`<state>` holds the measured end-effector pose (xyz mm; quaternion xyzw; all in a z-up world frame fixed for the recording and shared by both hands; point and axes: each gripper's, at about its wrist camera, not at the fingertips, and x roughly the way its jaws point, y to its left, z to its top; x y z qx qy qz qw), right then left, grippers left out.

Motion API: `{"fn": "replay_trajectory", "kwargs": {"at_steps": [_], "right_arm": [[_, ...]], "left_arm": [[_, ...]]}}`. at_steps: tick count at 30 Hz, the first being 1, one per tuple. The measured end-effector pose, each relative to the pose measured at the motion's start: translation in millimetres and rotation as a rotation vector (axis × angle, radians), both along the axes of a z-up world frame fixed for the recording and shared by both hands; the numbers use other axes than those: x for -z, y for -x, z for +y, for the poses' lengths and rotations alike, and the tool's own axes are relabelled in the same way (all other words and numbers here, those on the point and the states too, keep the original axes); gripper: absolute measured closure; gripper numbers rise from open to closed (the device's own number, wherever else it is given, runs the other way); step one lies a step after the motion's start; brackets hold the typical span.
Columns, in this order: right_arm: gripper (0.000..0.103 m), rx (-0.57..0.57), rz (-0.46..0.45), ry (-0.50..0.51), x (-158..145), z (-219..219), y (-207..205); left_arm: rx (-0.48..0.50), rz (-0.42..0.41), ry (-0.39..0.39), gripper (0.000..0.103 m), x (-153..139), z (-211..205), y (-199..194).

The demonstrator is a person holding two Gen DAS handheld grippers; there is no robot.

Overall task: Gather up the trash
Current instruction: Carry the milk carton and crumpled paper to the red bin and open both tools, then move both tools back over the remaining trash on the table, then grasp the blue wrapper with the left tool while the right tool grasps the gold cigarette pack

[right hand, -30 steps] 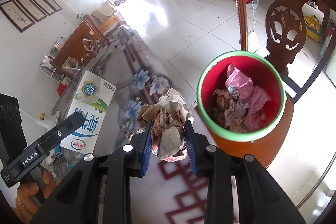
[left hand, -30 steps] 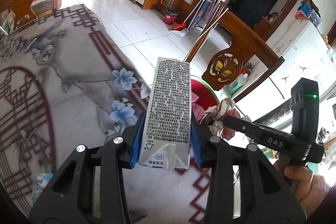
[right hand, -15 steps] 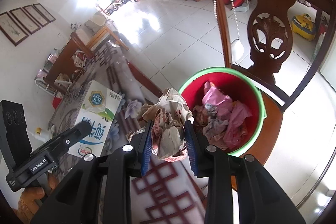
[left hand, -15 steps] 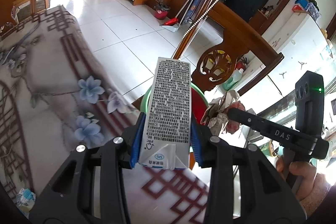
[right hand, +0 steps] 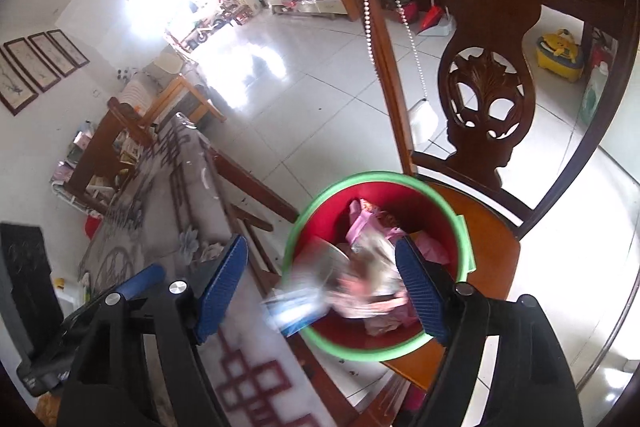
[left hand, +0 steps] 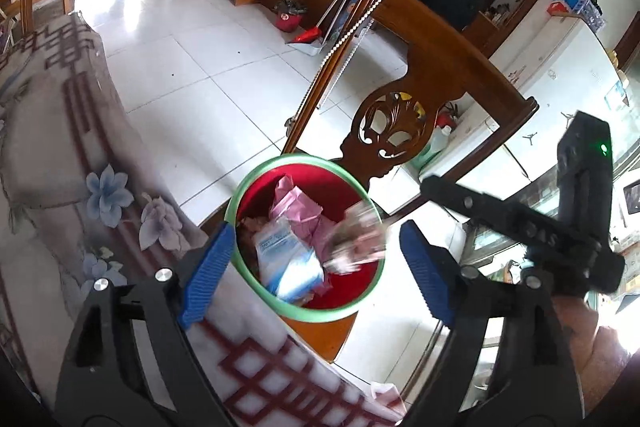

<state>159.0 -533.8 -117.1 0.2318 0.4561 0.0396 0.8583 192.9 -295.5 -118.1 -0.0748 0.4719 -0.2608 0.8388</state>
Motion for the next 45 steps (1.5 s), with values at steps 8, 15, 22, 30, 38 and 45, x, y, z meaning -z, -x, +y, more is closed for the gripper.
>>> {"fn": "replay_trajectory", "kwargs": {"at_steps": [8, 15, 22, 30, 38, 45], "right_arm": [[0.029, -0.045, 0.017, -0.013, 5.0, 36.1, 9.8], [0.029, -0.209, 0.055, -0.047, 9.9, 127.8, 27.0], [0.029, -0.429, 0.108, -0.049, 18.1, 238.3, 49.7], [0.026, -0.623, 0.154, 0.026, 25.4, 330.0, 72.0], [0.023, -0.835, 0.181, 0.199, 51.1, 412.2, 89.4], [0.023, -0.951, 0.166, 0.33, 73.3, 459.4, 104.1]], "left_arm": [[-0.114, 0.035, -0.037, 0.02, 5.7, 78.5, 25.6], [-0.258, 0.054, -0.125, 0.02, 7.5, 195.8, 69.6], [-0.292, 0.137, -0.22, 0.022, 26.8, 282.6, 112.9], [-0.331, 0.244, -0.144, 0.066, 67.3, 324.6, 120.9], [-0.398, 0.149, -0.118, 0.069, 35.5, 354.3, 141.3], [-0.436, 0.093, -0.096, 0.068, 16.2, 367.8, 156.2]]}}
